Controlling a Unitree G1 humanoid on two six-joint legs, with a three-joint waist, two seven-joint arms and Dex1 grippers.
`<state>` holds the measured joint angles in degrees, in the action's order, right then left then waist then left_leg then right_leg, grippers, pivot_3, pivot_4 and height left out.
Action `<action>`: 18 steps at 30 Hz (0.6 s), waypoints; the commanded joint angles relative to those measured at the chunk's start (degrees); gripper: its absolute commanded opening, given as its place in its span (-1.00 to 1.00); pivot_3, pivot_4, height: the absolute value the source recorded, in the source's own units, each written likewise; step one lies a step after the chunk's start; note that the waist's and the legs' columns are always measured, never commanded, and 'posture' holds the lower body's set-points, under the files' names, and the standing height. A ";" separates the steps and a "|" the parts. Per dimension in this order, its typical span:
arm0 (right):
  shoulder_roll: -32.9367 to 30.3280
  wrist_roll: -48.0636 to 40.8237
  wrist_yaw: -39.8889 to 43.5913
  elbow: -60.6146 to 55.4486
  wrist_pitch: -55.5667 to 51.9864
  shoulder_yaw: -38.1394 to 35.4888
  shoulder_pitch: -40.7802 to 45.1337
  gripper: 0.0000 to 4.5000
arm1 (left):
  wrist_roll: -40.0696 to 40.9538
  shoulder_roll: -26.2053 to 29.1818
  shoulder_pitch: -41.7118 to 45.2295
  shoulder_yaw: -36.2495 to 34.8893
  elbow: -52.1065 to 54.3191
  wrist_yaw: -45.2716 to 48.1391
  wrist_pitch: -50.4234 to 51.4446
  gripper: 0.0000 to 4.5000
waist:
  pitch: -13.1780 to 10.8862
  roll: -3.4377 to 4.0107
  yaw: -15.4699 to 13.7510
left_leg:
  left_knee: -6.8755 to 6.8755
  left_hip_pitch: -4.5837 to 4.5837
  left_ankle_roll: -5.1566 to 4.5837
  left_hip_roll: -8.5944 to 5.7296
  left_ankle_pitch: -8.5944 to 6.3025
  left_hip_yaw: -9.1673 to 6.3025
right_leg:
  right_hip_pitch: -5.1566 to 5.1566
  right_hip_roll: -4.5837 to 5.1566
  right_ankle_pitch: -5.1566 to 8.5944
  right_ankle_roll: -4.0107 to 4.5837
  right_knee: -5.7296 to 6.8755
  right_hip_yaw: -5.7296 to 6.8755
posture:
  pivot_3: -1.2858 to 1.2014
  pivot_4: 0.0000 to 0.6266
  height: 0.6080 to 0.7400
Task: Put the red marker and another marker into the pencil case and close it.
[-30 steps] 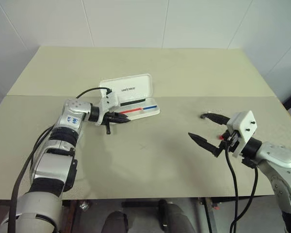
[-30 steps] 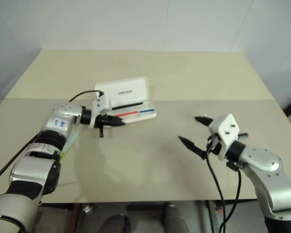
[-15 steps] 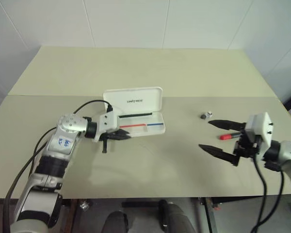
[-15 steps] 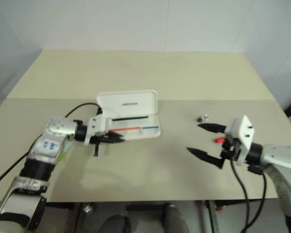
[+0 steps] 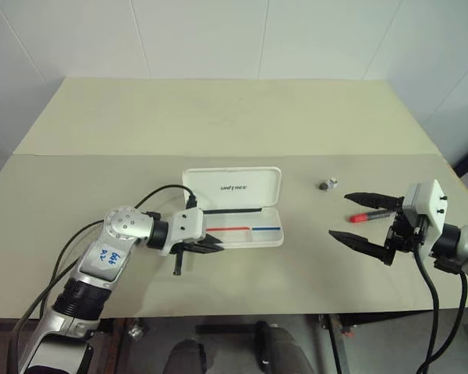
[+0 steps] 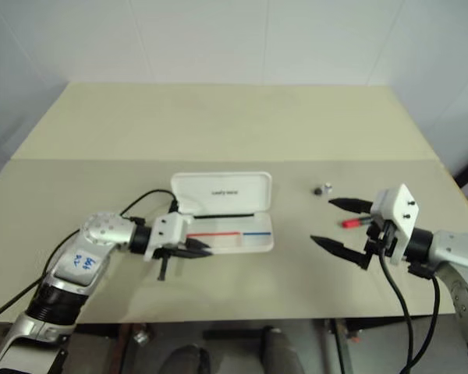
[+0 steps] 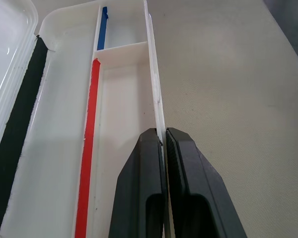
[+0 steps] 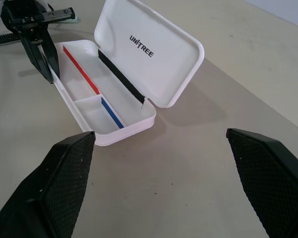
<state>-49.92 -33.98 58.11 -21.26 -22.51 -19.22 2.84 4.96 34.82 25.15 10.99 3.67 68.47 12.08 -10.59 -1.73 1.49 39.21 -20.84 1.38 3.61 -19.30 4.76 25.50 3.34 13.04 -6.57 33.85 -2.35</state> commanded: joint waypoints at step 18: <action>-0.45 -0.51 -1.17 -2.01 0.61 -1.82 -1.01 1.00 | 5.28 1.78 -4.50 -1.75 7.57 -2.04 -1.80 0.99 | 0.00 0.00 -0.03 | 0.00 0.06 0.00 -0.01 0.00 0.03 | -0.01 0.00 0.00 0.00 0.02 -0.05 | 0.03 -0.52 1.00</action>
<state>-49.93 -33.99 56.72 -22.41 -22.54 -19.23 1.56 7.80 36.05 21.10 11.05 8.25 66.17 9.83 -10.59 -1.73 1.46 39.21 -20.77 1.38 3.61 -19.30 4.79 25.49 3.34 13.04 -6.57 33.88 -2.41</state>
